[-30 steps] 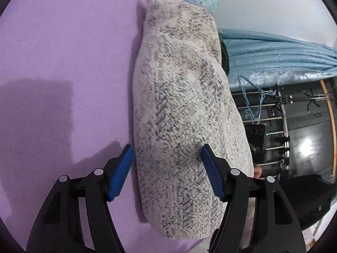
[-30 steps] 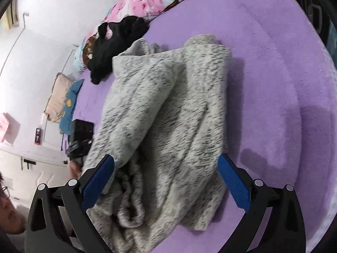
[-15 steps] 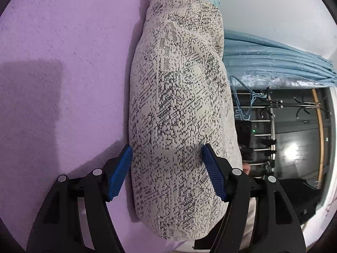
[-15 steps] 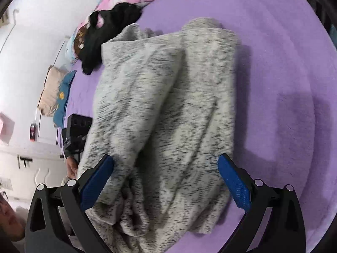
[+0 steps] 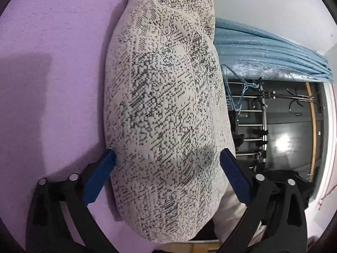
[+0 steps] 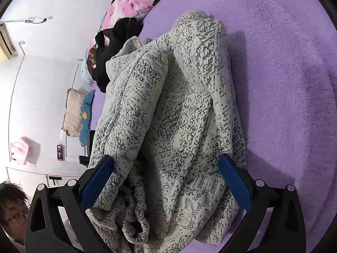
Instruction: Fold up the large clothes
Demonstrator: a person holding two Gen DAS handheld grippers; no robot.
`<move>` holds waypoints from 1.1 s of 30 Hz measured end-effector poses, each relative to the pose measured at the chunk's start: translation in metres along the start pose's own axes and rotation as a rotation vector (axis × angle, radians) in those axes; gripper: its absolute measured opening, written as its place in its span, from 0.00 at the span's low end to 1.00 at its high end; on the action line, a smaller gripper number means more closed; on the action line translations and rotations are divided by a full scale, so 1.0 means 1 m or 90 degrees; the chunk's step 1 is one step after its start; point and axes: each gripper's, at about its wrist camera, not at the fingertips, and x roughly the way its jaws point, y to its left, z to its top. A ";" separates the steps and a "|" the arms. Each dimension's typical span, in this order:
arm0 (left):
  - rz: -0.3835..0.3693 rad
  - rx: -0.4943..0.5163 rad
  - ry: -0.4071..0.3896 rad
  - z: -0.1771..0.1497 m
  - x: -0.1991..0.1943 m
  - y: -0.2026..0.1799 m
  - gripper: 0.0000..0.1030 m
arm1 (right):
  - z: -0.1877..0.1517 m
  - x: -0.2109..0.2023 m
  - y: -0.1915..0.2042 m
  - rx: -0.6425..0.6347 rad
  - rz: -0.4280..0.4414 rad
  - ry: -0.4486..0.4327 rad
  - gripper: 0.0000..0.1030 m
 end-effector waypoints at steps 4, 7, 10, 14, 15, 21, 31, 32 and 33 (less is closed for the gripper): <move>0.010 0.002 0.008 0.003 0.007 -0.003 0.93 | 0.004 0.003 0.005 0.018 -0.014 0.000 0.95; 0.018 -0.002 0.009 0.004 0.010 0.000 0.94 | 0.005 0.010 0.010 0.007 -0.022 0.009 0.95; 0.027 0.006 0.016 0.006 0.013 0.002 0.94 | 0.008 0.019 0.009 0.005 -0.014 0.023 0.95; 0.011 -0.004 0.022 0.010 0.013 0.010 0.94 | 0.013 0.025 0.001 0.013 0.015 0.041 0.95; 0.009 -0.004 0.023 0.011 0.014 0.011 0.94 | 0.014 0.027 -0.003 0.022 0.025 0.046 0.95; -0.006 0.004 0.024 0.015 0.016 0.020 0.94 | 0.015 0.032 -0.011 0.012 0.064 0.043 0.95; 0.008 0.019 0.010 0.010 0.020 0.008 0.92 | 0.000 0.023 0.002 -0.017 0.124 0.019 0.42; 0.006 0.020 0.006 0.009 0.019 0.008 0.90 | 0.000 0.022 0.004 -0.022 0.120 0.018 0.38; 0.003 0.021 0.003 0.008 0.019 0.008 0.89 | -0.002 0.021 0.007 -0.027 0.119 0.017 0.33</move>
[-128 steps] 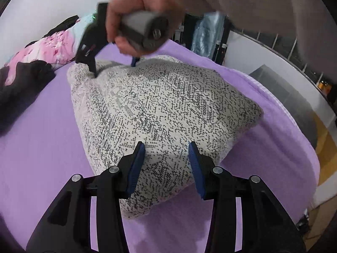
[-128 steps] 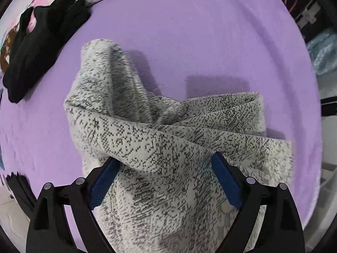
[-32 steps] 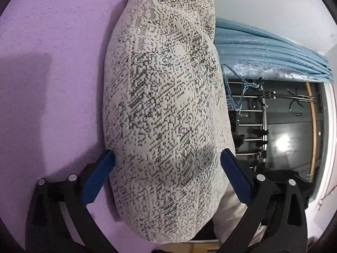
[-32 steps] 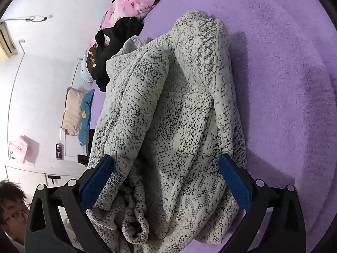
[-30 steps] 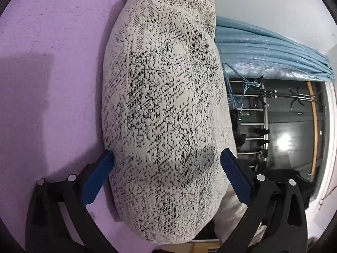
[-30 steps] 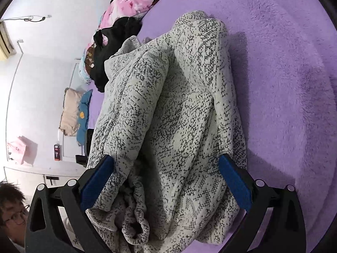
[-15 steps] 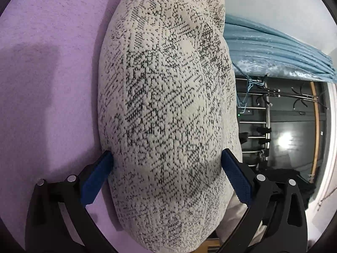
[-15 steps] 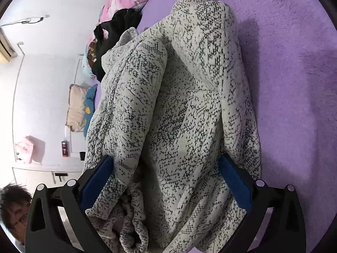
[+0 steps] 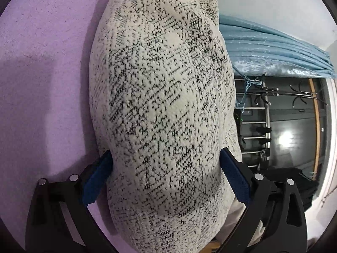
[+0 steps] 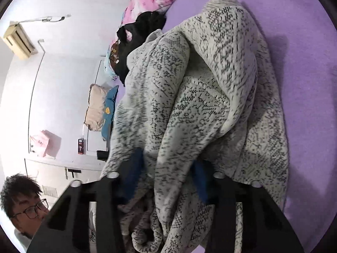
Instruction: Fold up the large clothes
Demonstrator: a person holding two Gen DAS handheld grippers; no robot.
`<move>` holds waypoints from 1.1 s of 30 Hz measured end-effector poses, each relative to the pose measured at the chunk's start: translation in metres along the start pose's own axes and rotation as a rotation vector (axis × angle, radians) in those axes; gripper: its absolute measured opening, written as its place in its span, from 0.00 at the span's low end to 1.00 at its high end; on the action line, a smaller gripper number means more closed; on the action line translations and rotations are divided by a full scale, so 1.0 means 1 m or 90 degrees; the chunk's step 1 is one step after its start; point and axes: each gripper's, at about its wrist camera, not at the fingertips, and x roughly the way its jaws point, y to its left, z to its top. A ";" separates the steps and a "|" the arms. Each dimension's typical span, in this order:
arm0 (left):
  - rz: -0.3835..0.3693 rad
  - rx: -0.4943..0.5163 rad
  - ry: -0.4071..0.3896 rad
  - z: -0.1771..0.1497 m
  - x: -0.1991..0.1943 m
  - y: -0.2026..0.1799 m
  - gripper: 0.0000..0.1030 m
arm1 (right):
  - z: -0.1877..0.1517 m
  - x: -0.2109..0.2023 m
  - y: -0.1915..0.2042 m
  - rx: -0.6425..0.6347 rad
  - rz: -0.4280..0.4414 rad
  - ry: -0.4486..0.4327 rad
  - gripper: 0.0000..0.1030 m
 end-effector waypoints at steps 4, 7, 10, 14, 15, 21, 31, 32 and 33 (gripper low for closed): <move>-0.006 0.013 -0.005 -0.002 -0.001 -0.009 0.84 | -0.007 -0.004 0.007 -0.013 0.004 -0.012 0.27; -0.003 0.016 -0.006 -0.003 -0.002 -0.017 0.83 | -0.014 -0.008 0.011 -0.017 0.005 -0.023 0.25; -0.005 0.020 -0.010 -0.006 -0.008 -0.024 0.81 | -0.019 -0.011 0.016 -0.020 0.014 -0.029 0.24; -0.016 0.029 -0.017 -0.010 -0.022 -0.036 0.79 | -0.024 -0.011 0.031 -0.032 0.034 -0.030 0.23; -0.017 0.030 -0.017 -0.014 -0.026 -0.039 0.79 | -0.026 -0.012 0.036 -0.034 0.042 -0.031 0.23; 0.015 0.021 -0.015 -0.036 -0.044 -0.050 0.78 | -0.042 -0.010 0.060 -0.057 0.068 -0.023 0.23; 0.117 -0.040 -0.010 -0.038 -0.028 -0.024 0.78 | -0.018 0.002 0.035 -0.079 -0.077 0.015 0.25; 0.117 -0.047 -0.009 -0.038 -0.027 -0.022 0.78 | -0.014 0.002 0.025 -0.059 -0.086 0.020 0.36; 0.120 -0.046 -0.007 -0.037 -0.026 -0.021 0.78 | -0.014 0.001 0.020 -0.050 -0.100 0.017 0.54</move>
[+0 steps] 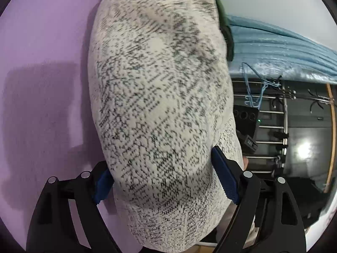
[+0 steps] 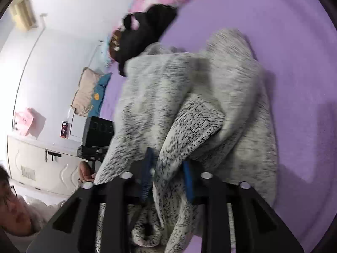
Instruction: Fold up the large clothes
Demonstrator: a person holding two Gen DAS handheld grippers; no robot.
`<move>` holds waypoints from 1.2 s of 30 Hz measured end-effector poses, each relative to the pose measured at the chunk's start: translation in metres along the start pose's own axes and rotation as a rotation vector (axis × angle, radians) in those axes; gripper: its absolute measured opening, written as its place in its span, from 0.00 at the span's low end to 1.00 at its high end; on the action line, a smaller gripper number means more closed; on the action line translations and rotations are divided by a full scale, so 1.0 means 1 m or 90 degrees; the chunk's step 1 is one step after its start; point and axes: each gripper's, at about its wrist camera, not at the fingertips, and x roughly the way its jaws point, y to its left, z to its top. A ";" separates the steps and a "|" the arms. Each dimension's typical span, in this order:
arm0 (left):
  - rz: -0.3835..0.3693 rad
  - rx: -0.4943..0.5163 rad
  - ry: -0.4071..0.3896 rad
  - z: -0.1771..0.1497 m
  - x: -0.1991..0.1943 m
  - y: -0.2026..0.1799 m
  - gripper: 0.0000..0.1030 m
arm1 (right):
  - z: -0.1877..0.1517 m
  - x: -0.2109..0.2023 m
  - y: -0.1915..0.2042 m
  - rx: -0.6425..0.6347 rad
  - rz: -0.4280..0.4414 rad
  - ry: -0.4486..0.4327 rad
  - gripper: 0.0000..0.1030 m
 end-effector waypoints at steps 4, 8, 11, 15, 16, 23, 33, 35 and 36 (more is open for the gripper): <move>0.007 -0.003 -0.003 0.005 0.000 0.004 0.81 | -0.003 -0.005 -0.013 0.037 -0.002 -0.017 0.88; 0.013 -0.005 -0.004 0.007 0.002 0.005 0.82 | -0.012 -0.016 -0.031 0.055 0.018 -0.032 0.94; 0.016 -0.009 -0.006 0.006 0.005 0.000 0.83 | -0.009 -0.028 -0.043 0.073 0.004 -0.048 0.94; 0.019 -0.010 -0.007 0.008 0.011 -0.005 0.84 | -0.001 -0.025 -0.050 0.065 -0.016 -0.019 0.94; 0.019 -0.008 -0.008 0.009 0.011 -0.005 0.85 | 0.001 -0.021 -0.053 0.063 -0.012 -0.007 0.94; 0.019 -0.009 -0.009 0.011 0.015 -0.003 0.87 | 0.006 -0.002 -0.054 0.024 0.105 0.012 0.95; 0.030 0.000 -0.007 0.011 0.020 -0.005 0.89 | 0.017 0.032 -0.001 -0.025 0.046 0.064 0.95; 0.029 0.000 -0.006 0.011 0.021 -0.006 0.89 | 0.020 0.042 0.002 -0.027 0.018 0.088 0.95; 0.028 0.001 -0.005 0.011 0.021 -0.005 0.89 | 0.021 0.045 0.003 -0.020 0.019 0.093 0.95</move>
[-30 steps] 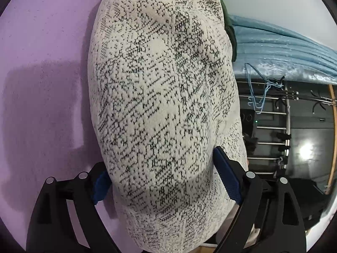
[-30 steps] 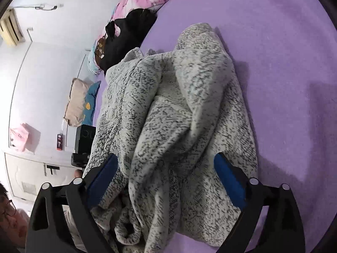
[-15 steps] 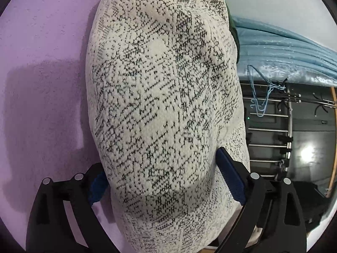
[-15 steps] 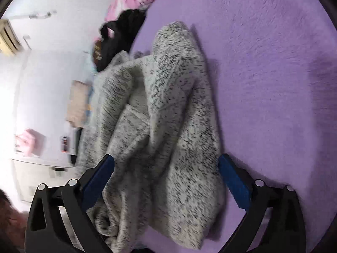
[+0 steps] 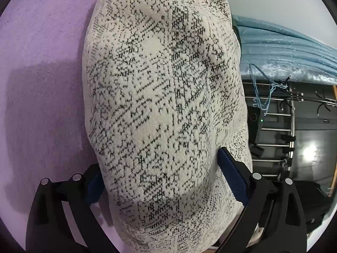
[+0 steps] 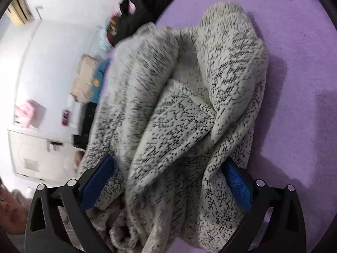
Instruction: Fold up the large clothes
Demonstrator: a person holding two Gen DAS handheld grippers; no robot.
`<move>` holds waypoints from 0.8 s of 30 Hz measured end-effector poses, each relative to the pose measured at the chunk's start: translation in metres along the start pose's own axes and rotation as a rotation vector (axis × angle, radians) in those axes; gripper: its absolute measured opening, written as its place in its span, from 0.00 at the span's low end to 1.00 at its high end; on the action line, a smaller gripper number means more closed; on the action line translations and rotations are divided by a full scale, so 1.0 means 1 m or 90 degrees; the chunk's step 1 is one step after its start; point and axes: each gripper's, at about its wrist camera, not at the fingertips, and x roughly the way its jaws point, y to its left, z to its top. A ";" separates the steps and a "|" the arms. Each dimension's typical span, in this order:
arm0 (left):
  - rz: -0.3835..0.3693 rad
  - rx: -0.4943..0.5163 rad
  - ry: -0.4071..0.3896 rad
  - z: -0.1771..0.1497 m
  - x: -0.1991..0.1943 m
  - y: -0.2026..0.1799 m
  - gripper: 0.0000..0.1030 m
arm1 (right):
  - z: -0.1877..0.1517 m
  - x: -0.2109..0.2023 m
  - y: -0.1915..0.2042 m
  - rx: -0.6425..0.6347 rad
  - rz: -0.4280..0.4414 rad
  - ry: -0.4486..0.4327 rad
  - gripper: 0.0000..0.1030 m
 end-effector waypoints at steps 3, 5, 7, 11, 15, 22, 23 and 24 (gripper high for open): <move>-0.014 0.001 0.005 0.000 0.002 0.004 0.89 | 0.010 0.010 -0.011 0.024 0.028 0.013 0.95; -0.030 0.001 0.008 0.001 0.003 0.012 0.89 | 0.011 0.016 -0.015 0.027 0.043 0.013 0.95; -0.044 0.003 0.009 0.001 0.004 0.016 0.89 | 0.010 0.016 -0.020 0.030 0.056 0.009 0.95; -0.066 0.102 0.004 -0.007 0.005 -0.004 0.89 | 0.001 0.008 -0.022 0.034 0.084 -0.013 0.77; -0.076 0.116 -0.002 -0.009 -0.001 -0.014 0.87 | -0.014 -0.010 -0.017 0.032 0.124 -0.064 0.49; -0.061 0.103 0.000 -0.019 -0.011 -0.021 0.87 | -0.027 -0.012 0.019 -0.025 0.114 -0.052 0.45; -0.058 0.107 -0.002 -0.021 -0.015 -0.025 0.87 | -0.030 -0.012 0.023 -0.026 0.116 -0.049 0.45; -0.056 0.110 -0.005 -0.023 -0.021 -0.027 0.87 | -0.030 -0.010 0.025 -0.023 0.119 -0.048 0.45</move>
